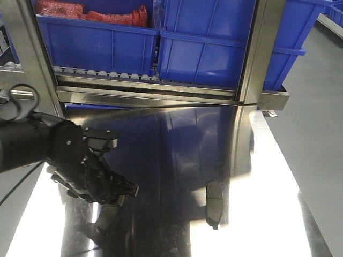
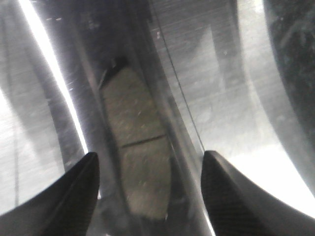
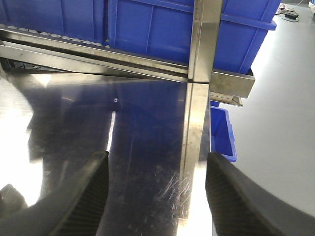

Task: Move and align brake pads A on conveyor
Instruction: 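Lower the left gripper onto the nearer brake pad and grasp it, then lift the grasped brake pad off the table with the left gripper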

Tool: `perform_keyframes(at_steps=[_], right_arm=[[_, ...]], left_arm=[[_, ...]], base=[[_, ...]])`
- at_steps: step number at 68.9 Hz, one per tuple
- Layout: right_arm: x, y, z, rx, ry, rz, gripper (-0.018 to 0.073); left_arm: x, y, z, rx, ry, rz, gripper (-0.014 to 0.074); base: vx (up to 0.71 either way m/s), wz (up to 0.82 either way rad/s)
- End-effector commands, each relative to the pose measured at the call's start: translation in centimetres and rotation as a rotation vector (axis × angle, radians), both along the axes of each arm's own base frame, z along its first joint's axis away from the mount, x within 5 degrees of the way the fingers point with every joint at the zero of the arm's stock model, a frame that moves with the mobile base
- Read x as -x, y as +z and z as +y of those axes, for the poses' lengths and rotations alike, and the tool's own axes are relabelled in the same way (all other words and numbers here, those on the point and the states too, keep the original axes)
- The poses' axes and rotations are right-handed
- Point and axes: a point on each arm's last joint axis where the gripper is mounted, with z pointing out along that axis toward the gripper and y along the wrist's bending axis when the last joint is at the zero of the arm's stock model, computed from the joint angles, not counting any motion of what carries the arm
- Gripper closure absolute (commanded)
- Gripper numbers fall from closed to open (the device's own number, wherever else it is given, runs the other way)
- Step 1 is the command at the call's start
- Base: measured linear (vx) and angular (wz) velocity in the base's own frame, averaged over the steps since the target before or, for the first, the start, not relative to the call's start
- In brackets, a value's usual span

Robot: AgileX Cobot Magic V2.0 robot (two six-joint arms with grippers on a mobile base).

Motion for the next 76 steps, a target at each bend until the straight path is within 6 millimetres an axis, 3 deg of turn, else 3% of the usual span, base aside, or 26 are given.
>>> perform_keyframes(at_steps=[1,25,37,60,74,76], right_arm=[[-0.2,1.3,-0.1,-0.002,-0.009,-0.084,0.0146],[-0.2,1.3,-0.1,-0.002,-0.009,-0.084,0.0146],[-0.2,1.3,-0.1,-0.002,-0.009,-0.085,0.0146],[-0.2,1.3,-0.1,-0.002,-0.009,-0.085,0.0146],[-0.2,1.3,-0.1,-0.002,-0.009,-0.085,0.0146],[-0.2,1.3,-0.1,-0.003,-0.009,-0.086,0.0146]], left_arm=[[-0.9,1.3,-0.8,0.044,0.043,-0.058,0.0171],[-1.7,-1.2,-1.1,0.010,0.060,-0.009,0.0171],[-1.9,-1.5,-1.1,0.007,0.060,-0.012,0.0190],[-1.9,-3.4,-1.2,-0.033,0.039,0.051,0.0392],[-1.8,-2.3,-1.1,-0.021,0.028,0.020,0.0607],[-1.8,-2.0,-1.1,-0.019,0.026,0.010,0.0605]], base=[[0.00,0.00],[0.00,0.00],[0.00,0.00],[0.00,0.00],[0.00,0.00],[0.00,0.00]])
